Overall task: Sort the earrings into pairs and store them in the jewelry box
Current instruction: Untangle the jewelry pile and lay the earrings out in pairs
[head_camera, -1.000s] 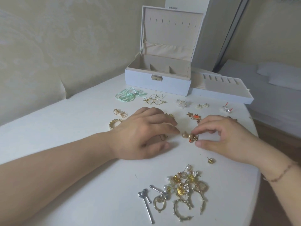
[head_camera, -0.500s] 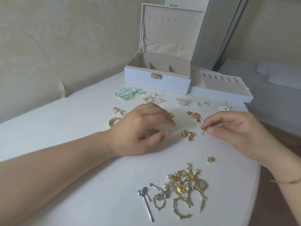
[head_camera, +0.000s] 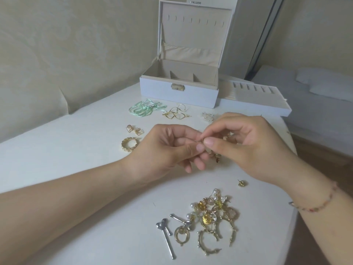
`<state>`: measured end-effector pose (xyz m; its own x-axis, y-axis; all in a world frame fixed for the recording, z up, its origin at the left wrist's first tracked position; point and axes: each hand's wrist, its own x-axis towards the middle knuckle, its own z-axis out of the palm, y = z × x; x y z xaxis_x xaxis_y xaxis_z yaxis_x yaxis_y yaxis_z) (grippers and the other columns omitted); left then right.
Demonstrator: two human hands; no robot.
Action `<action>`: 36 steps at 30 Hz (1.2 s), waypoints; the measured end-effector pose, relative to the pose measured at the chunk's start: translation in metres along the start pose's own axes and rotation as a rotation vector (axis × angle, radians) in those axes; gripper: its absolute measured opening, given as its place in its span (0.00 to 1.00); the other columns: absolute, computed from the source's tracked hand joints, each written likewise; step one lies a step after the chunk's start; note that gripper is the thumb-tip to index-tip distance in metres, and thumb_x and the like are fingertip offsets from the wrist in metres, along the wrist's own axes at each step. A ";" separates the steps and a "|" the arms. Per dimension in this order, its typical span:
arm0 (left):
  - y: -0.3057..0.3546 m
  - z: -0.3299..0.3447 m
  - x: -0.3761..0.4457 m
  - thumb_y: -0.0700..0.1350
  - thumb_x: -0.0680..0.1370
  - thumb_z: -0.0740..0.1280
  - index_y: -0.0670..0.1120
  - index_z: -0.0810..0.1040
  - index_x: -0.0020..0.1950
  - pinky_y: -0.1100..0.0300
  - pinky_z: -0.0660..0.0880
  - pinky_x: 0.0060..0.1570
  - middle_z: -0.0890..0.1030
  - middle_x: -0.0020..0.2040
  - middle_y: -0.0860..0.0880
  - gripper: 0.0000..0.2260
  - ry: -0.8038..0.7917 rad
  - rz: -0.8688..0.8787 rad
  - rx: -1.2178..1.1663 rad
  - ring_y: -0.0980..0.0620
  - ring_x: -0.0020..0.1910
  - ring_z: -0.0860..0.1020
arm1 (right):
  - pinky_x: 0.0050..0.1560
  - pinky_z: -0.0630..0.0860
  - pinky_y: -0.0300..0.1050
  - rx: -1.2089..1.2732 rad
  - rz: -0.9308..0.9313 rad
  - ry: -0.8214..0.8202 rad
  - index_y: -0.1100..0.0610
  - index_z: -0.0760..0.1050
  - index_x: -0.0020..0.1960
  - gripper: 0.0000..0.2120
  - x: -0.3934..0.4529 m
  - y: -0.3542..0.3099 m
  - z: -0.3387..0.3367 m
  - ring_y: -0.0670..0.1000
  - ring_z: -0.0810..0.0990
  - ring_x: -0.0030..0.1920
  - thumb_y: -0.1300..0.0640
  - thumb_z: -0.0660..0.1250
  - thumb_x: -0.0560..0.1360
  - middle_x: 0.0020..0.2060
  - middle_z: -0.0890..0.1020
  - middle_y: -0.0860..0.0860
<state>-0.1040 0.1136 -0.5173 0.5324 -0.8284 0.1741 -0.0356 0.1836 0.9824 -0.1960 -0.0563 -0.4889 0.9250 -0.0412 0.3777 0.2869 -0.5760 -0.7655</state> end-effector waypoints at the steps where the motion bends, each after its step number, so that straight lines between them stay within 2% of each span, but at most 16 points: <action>1: -0.001 0.000 0.000 0.40 0.72 0.68 0.38 0.80 0.48 0.62 0.76 0.30 0.84 0.38 0.43 0.07 0.015 -0.002 0.022 0.50 0.33 0.82 | 0.40 0.76 0.59 0.002 0.010 0.000 0.47 0.83 0.45 0.04 -0.003 0.001 -0.001 0.52 0.80 0.41 0.53 0.71 0.70 0.40 0.82 0.49; 5: -0.005 0.001 -0.001 0.41 0.73 0.68 0.36 0.78 0.45 0.60 0.76 0.30 0.83 0.35 0.43 0.08 0.015 -0.014 0.074 0.49 0.31 0.81 | 0.40 0.75 0.54 -0.017 0.044 0.044 0.41 0.81 0.47 0.08 -0.022 0.009 -0.016 0.52 0.78 0.41 0.52 0.71 0.69 0.40 0.81 0.48; 8: -0.005 -0.001 -0.001 0.42 0.76 0.69 0.40 0.78 0.42 0.59 0.73 0.29 0.82 0.35 0.43 0.06 0.043 -0.008 0.104 0.48 0.30 0.80 | 0.38 0.74 0.52 -0.129 0.079 -0.009 0.40 0.81 0.48 0.09 -0.038 0.018 -0.032 0.54 0.78 0.41 0.44 0.69 0.68 0.41 0.81 0.47; 11: -0.005 -0.003 0.001 0.43 0.76 0.65 0.42 0.77 0.37 0.60 0.70 0.27 0.79 0.33 0.42 0.08 0.101 0.012 0.100 0.46 0.28 0.77 | 0.40 0.72 0.37 -0.349 0.092 -0.124 0.39 0.79 0.50 0.13 -0.055 0.024 -0.040 0.49 0.77 0.46 0.40 0.69 0.67 0.46 0.81 0.45; 13: -0.004 -0.003 0.001 0.43 0.76 0.63 0.45 0.77 0.35 0.61 0.68 0.24 0.78 0.32 0.42 0.10 0.112 0.012 0.083 0.47 0.26 0.75 | 0.45 0.69 0.29 -0.410 0.124 -0.195 0.38 0.79 0.50 0.15 -0.061 0.025 -0.037 0.44 0.76 0.51 0.35 0.68 0.65 0.49 0.80 0.41; 15: -0.004 -0.002 0.000 0.42 0.77 0.62 0.47 0.77 0.35 0.61 0.67 0.23 0.78 0.31 0.42 0.11 0.081 0.005 0.063 0.47 0.25 0.74 | 0.48 0.66 0.25 -0.437 0.126 -0.213 0.39 0.80 0.46 0.12 -0.063 0.026 -0.035 0.40 0.76 0.52 0.37 0.70 0.65 0.48 0.80 0.38; 17: -0.003 -0.002 -0.002 0.42 0.77 0.61 0.47 0.77 0.35 0.62 0.67 0.22 0.78 0.31 0.42 0.12 0.041 -0.002 0.039 0.48 0.25 0.74 | 0.46 0.66 0.25 -0.457 0.120 -0.181 0.41 0.81 0.42 0.05 -0.061 0.027 -0.034 0.39 0.77 0.49 0.47 0.76 0.68 0.44 0.81 0.38; 19: -0.003 -0.002 -0.002 0.42 0.78 0.61 0.46 0.78 0.36 0.64 0.67 0.22 0.78 0.31 0.42 0.11 0.016 -0.008 0.022 0.49 0.24 0.74 | 0.44 0.67 0.26 -0.454 0.133 -0.153 0.42 0.81 0.40 0.09 -0.060 0.029 -0.038 0.42 0.78 0.45 0.55 0.77 0.68 0.40 0.82 0.40; 22: -0.003 -0.003 -0.002 0.42 0.77 0.62 0.44 0.79 0.39 0.64 0.68 0.21 0.79 0.31 0.42 0.09 0.004 -0.011 0.013 0.49 0.24 0.74 | 0.41 0.68 0.28 -0.397 0.168 -0.126 0.42 0.82 0.39 0.11 -0.063 0.029 -0.042 0.45 0.78 0.42 0.59 0.76 0.68 0.37 0.82 0.42; 26: -0.004 -0.003 -0.003 0.39 0.77 0.64 0.42 0.79 0.39 0.62 0.70 0.23 0.79 0.32 0.43 0.08 -0.074 -0.020 0.019 0.50 0.24 0.75 | 0.43 0.70 0.34 -0.287 0.194 -0.171 0.40 0.82 0.42 0.11 -0.071 0.023 -0.042 0.47 0.79 0.44 0.56 0.76 0.68 0.40 0.83 0.43; 29: -0.004 -0.004 -0.004 0.43 0.76 0.65 0.44 0.78 0.38 0.62 0.71 0.24 0.79 0.32 0.43 0.08 -0.137 -0.028 -0.009 0.50 0.25 0.75 | 0.45 0.69 0.30 -0.304 0.142 -0.211 0.41 0.81 0.43 0.09 -0.074 0.021 -0.038 0.45 0.81 0.46 0.55 0.76 0.69 0.42 0.83 0.42; 32: -0.005 -0.004 -0.004 0.45 0.75 0.64 0.46 0.77 0.36 0.63 0.70 0.24 0.79 0.32 0.43 0.08 -0.136 -0.044 -0.028 0.49 0.24 0.75 | 0.47 0.68 0.28 -0.341 0.114 -0.222 0.41 0.80 0.43 0.08 -0.074 0.023 -0.035 0.43 0.80 0.47 0.52 0.74 0.68 0.42 0.82 0.41; 36: -0.005 -0.005 -0.004 0.40 0.77 0.65 0.43 0.78 0.37 0.62 0.71 0.24 0.80 0.34 0.42 0.09 -0.137 -0.034 -0.007 0.48 0.26 0.76 | 0.49 0.66 0.27 -0.323 0.158 -0.283 0.36 0.78 0.51 0.16 -0.075 0.019 -0.040 0.43 0.77 0.51 0.52 0.73 0.66 0.45 0.82 0.40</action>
<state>-0.1018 0.1183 -0.5236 0.4123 -0.8988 0.1492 -0.0131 0.1579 0.9874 -0.2693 -0.0967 -0.5111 0.9957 0.0504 0.0777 0.0864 -0.8078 -0.5831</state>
